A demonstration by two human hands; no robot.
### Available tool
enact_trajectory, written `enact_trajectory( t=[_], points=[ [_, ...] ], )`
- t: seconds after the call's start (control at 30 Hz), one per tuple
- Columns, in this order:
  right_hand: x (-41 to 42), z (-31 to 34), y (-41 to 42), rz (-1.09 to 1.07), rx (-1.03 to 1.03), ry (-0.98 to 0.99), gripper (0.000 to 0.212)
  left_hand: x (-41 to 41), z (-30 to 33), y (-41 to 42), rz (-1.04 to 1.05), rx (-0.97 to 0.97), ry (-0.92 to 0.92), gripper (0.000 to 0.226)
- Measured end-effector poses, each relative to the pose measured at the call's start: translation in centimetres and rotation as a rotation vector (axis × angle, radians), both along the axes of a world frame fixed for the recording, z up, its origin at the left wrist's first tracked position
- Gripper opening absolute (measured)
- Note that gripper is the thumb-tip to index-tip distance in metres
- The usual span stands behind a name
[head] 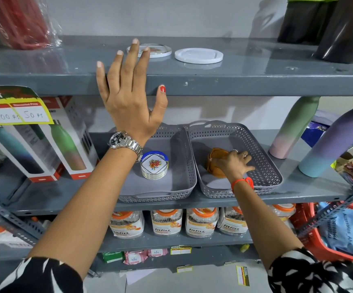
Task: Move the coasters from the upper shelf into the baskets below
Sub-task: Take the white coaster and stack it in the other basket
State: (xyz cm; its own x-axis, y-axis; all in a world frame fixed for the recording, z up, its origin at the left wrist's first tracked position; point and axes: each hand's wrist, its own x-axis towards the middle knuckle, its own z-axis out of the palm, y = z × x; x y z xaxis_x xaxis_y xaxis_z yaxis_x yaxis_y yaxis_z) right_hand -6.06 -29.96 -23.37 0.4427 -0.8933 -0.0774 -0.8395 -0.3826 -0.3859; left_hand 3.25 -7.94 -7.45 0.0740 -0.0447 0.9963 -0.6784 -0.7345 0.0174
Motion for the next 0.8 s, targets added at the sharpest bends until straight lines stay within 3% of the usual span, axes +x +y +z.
enact_trajectory(
  t=[0.1,0.33,0.47,0.53,0.63,0.8],
  points=[
    [-0.2,0.8,1.1,-0.012,-0.071,-0.104,0.069,0.0,0.1,0.0,-0.003,0.001,-0.004,0.056],
    [-2.5,5.4,5.7,-0.023,-0.321,-0.438,0.059,-0.1,0.6,0.1,-0.024,0.012,0.025,0.056],
    [-5.1,10.8,8.5,0.046,-0.821,-1.113,0.023,-0.4,0.8,0.1,-0.054,0.024,0.06,0.056],
    [-6.0,14.3,9.2,0.08,-0.985,-1.274,0.018,-0.6,0.8,0.2,-0.061,0.034,0.077,0.057],
    [-5.7,19.5,9.2,0.108,-1.004,-1.124,0.029,-0.7,0.9,0.3,-0.065,0.042,0.097,0.058],
    [-2.6,25.5,7.6,0.315,-0.751,-0.445,0.073,-1.1,1.1,0.6,-0.076,0.053,0.131,0.058]
  ],
)
